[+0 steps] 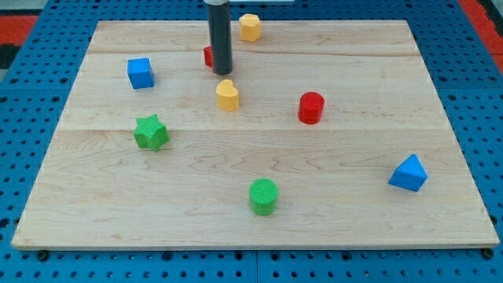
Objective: Push the red star to the top of blue cube
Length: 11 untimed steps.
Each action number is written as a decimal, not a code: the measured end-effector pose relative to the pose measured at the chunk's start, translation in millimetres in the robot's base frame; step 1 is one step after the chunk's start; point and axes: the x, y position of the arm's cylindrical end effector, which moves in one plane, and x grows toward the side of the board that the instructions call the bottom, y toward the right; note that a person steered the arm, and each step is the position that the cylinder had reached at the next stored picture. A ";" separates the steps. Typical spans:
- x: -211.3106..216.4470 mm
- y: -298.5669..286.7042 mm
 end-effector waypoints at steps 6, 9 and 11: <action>-46.1 9.4; -35.1 -68.1; -9.3 -81.5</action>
